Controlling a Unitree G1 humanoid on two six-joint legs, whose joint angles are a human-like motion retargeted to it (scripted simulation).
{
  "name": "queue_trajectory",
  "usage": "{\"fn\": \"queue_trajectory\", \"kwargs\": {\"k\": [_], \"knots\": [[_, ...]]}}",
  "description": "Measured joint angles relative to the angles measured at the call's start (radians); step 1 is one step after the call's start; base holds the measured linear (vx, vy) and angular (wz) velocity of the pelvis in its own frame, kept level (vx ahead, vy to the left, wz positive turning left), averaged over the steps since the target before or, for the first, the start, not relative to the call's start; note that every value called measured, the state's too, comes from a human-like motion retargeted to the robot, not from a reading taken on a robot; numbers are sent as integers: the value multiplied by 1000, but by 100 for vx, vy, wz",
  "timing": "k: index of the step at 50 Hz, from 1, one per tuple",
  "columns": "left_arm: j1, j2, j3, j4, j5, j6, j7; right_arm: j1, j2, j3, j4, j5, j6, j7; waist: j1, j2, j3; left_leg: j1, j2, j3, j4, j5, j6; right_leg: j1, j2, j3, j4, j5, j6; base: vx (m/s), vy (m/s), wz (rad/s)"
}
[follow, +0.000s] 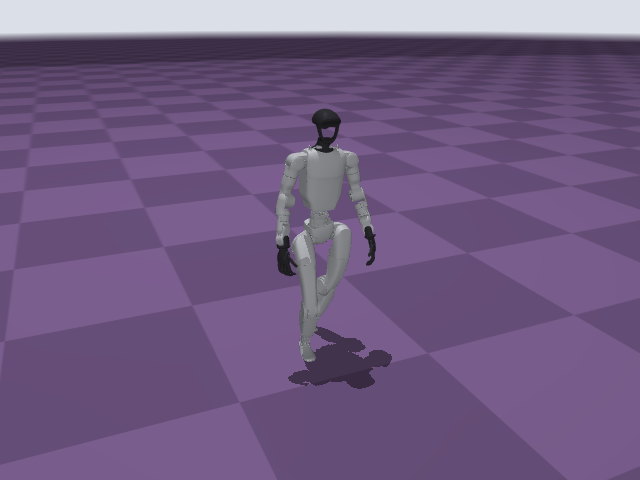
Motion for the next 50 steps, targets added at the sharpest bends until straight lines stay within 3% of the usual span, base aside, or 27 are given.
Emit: {"fn": "queue_trajectory", "kwargs": {"k": [5, 12, 18, 21, 25, 30, 37, 45, 48, 50], "knots": [[4, -7, -10, -2, 17, -13, -12, 27, 0, -20, 10, 0, 1, 8, 7, 1, -30, 22, 12, 3, 30, -47, -9, -49, 71, -1, -241, 55, 49, 38, -7, -26], [50, -19, 13, 25, 25, -13, -37, 40, 5, -29, 26, -38, 6, 13, 35, 17, -61, 19, 80, -32, 299, -119, -36, 29, 133, 4, -178, 92, -14, 40, -8, -23], [97, -14, 27, 54, 29, -8, -49, 16, 22, -11, 7, -71, 9, -10, 91, 100, -37, -137, 277, -79, 855, -29, -123, 175, 305, -50, -224, 72, -85, 35, -8, -56], [112, -12, 24, 52, 37, -4, -43, -4, 22, 1, -17, -83, 7, -21, 128, 127, -29, -251, 382, -73, 1088, 2, -116, 218, 371, -56, -245, 58, -104, 31, -4, -67], [117, -14, 30, 41, 34, 3, -27, -39, 18, 11, -50, -90, 5, -40, 178, 140, -25, -421, 470, -82, 1201, -80, -74, 277, 434, -40, -308, 53, -105, 33, -2, -68], [116, -22, 45, 45, 9, 7, -15, -70, 11, 19, -101, -78, 0, -44, 195, 98, -19, -561, 418, -76, 997, -140, -57, 342, 415, 20, -362, 21, -83, 39, 0, -49], [117, -39, 62, 81, -31, 7, 2, -52, 8, 47, -133, -65, -12, -41, 167, 63, -45, -620, 252, -124, 533, -25, -114, 370, 349, 95, -345, -61, -69, 42, 3, -37], [112, -37, 93, 79, -90, 8, 23, 3, 22, 53, -73, -67, -5, -35, 149, 22, -46, -544, 139, -121, 502, 17, -74, 405, 267, 149, -153, -170, -50, 39, 10, -36], [112, -34, 100, 65, -112, 7, 29, 25, 25, 45, -46, -63, 1, -24, 132, -3, -41, -497, 95, -98, 514, -20, -35, 394, 193, 144, -3, -130, -10, 35, 12, -29], [100, -26, 101, 50, -125, 9, 26, 22, 25, 39, -32, -53, 4, -10, 120, -40, -11, -397, 40, -75, 418, -8, -9, 381, 82, 124, 132, -39, 15, 33, 12, -34]]}}
